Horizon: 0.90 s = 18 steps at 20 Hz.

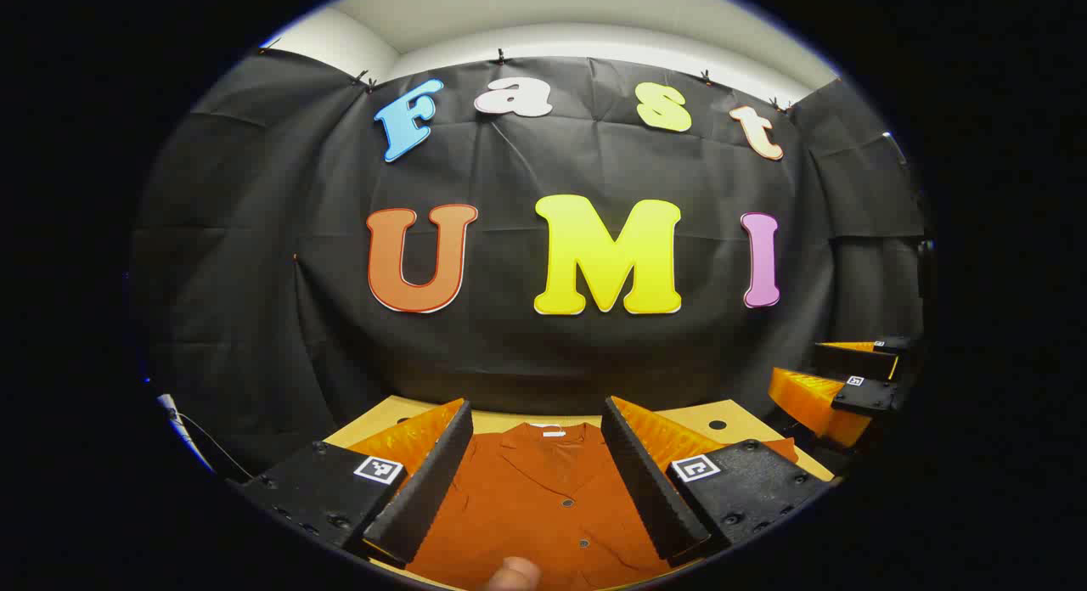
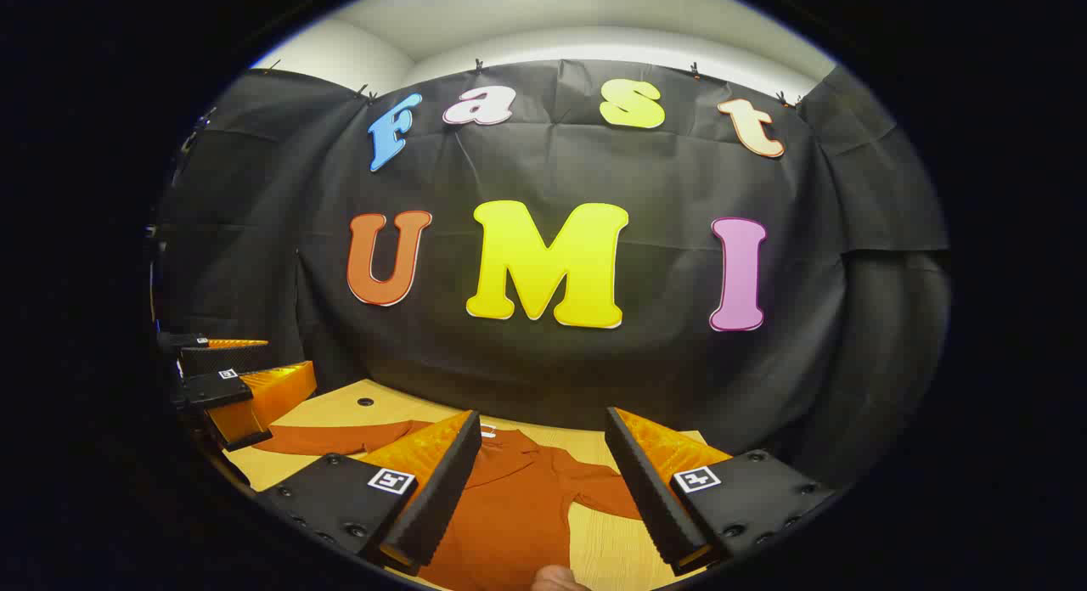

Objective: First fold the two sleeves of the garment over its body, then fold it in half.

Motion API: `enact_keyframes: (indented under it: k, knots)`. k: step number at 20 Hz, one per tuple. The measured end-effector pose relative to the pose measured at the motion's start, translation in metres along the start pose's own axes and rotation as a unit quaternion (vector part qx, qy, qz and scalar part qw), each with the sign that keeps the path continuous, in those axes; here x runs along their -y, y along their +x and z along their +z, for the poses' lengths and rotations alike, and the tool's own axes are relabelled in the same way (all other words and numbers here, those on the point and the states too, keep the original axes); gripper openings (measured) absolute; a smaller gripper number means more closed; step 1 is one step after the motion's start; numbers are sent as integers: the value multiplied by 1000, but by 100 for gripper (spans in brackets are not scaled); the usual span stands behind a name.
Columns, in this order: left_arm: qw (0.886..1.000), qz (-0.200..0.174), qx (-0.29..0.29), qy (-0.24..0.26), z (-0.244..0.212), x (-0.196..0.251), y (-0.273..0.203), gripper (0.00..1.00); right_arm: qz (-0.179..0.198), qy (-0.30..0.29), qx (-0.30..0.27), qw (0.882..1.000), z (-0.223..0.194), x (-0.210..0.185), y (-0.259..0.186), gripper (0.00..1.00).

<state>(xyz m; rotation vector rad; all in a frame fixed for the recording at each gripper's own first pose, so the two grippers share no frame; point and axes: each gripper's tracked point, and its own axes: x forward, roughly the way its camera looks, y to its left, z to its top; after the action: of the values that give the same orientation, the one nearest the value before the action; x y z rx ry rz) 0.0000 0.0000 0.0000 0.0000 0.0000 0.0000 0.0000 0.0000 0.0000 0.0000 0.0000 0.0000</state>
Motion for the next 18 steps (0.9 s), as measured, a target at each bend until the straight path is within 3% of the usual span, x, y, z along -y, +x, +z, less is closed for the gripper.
enact_keyframes:
  k: [5,10,15,18]
  knots:
    - [1000,0,-5,1,-3,5,0,99,-10,5,-11,1000,-10,13,1,95]
    - [1000,8,-12,-14,-9,11,3,99,-48,17,-32,998,-32,55,5,95]
    - [998,36,-40,-21,-20,14,9,99,-114,55,-78,989,-79,142,22,94]
    - [997,56,-51,-9,-21,18,10,99,-168,66,-108,978,-114,213,38,94]
